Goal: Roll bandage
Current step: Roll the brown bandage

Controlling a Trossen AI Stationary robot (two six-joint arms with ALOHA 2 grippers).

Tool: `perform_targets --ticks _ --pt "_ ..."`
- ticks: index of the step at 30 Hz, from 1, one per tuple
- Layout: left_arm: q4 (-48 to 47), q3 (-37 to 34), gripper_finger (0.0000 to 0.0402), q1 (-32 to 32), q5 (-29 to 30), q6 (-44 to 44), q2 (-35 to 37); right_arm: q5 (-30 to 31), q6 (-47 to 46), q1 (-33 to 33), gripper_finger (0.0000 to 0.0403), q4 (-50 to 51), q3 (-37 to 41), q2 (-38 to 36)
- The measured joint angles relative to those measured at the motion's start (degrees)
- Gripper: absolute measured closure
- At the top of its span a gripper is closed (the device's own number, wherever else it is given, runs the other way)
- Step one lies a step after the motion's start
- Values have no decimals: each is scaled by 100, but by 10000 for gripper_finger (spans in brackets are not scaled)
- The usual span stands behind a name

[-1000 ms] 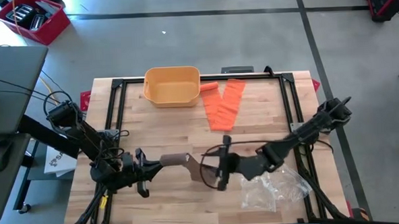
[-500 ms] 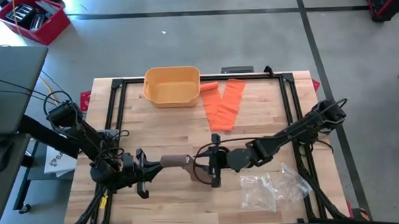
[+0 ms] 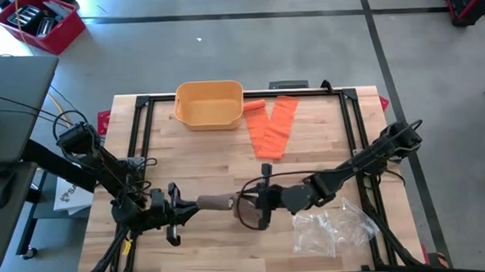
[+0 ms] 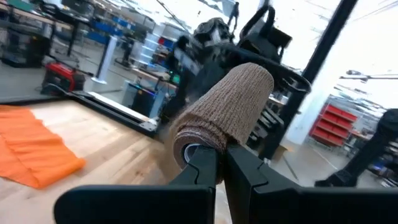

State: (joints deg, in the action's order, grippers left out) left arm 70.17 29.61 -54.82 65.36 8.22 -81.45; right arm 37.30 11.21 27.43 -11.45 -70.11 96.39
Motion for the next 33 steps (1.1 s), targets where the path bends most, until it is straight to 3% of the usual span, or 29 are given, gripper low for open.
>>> perform_targets --ticks 3,6,11,16,21,26,33 --pt "-432 0 397 144 -677 560 0 638 638 121 401 29 -127 -71" --pt "-1168 0 397 377 -1235 1424 0 804 1558 222 402 156 -464 -72" --pt "-2339 0 397 766 -1607 2779 0 785 2944 354 402 500 -1093 -73" --pt "-3065 0 397 1060 -1836 3675 0 776 3585 515 402 529 -1550 -73" --pt "-3129 0 397 1183 -1856 3868 0 508 3598 618 403 530 -1638 -73" --pt "-3029 2 397 1329 -2056 3871 0 -232 3235 469 403 539 -1609 60" --pt "-3004 65 396 1557 -2567 3595 0 -787 3756 332 403 83 -1692 368"
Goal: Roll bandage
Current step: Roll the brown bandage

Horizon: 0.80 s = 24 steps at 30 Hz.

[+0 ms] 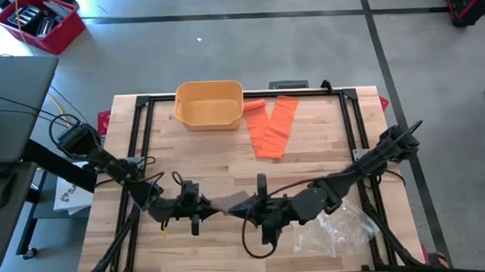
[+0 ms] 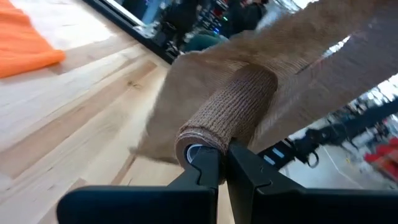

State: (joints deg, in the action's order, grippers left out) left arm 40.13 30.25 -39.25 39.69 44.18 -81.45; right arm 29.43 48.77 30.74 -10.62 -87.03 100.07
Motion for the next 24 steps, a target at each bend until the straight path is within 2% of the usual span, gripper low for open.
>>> perform_targets --ticks 3,8,12,17,19,24 --pt "2 73 396 39 -341 -278 0 447 360 2 403 20 -57 13" --pt "39 184 396 24 -492 -881 0 1909 1016 0 403 29 -113 13" --pt "330 206 396 8 -527 -1395 0 2333 1158 24 403 351 -113 13" --pt "726 206 396 7 -1105 -1728 -2 2358 1168 446 403 698 -113 13" --pt "893 206 396 -8 -1405 -1776 -2 2155 1189 704 403 531 -113 13" --pt "1080 213 396 31 -1520 -1568 -2 584 731 817 403 -139 -115 31"
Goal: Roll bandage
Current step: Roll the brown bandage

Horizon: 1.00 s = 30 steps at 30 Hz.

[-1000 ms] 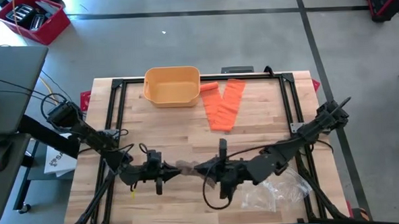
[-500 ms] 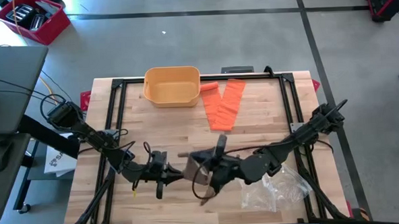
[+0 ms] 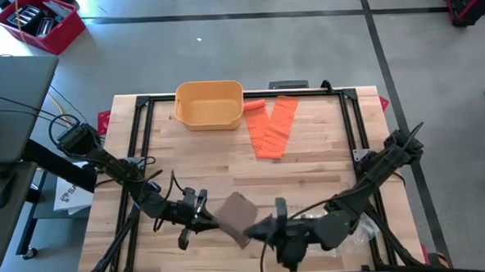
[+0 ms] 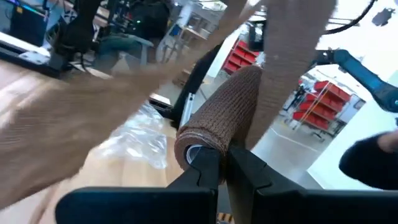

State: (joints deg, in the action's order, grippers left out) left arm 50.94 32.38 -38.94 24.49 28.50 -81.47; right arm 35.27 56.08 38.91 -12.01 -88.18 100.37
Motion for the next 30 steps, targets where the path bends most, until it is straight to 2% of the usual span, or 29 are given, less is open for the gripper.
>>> perform_targets --ticks 3,9,16,20,24,30 --pt "0 0 396 115 24 124 -31 -390 -57 -191 403 34 0 37" --pt "-4 0 396 191 2 231 -150 -376 -30 -683 403 249 0 90" --pt "169 0 396 156 12 -109 -284 273 73 -1041 403 602 2 99" --pt "509 0 396 61 27 -484 -284 1116 -119 -1089 403 1012 2 99" --pt "860 0 396 -19 46 -821 -284 1774 -659 -1040 403 1547 2 99" --pt "1206 0 396 -180 93 -1293 -284 1994 -2000 -960 403 2636 2 92"
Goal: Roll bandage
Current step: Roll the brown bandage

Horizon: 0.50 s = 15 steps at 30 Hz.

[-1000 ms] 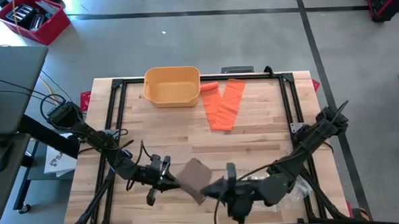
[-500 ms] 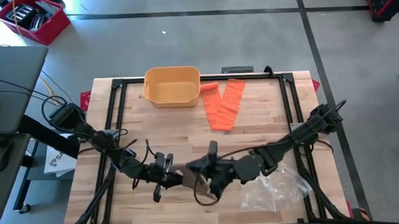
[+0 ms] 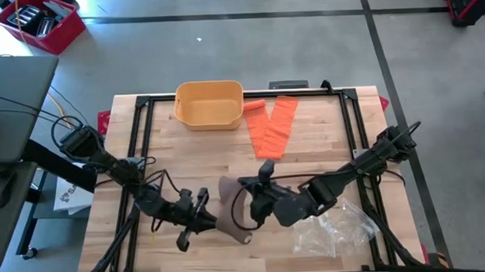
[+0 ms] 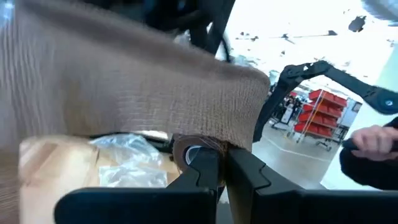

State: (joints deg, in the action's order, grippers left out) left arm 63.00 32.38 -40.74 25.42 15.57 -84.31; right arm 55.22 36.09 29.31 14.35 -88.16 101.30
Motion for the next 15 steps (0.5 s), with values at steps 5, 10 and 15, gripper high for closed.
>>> perform_targets --ticks 5,10,15 --pt "3 0 396 -175 546 -184 4 104 -1099 164 403 807 0 -45" --pt "41 0 396 -271 817 -314 5 173 -2240 432 403 1558 0 -101" --pt "-3 0 396 -279 829 -226 7 304 -2678 657 403 1861 2 -101"
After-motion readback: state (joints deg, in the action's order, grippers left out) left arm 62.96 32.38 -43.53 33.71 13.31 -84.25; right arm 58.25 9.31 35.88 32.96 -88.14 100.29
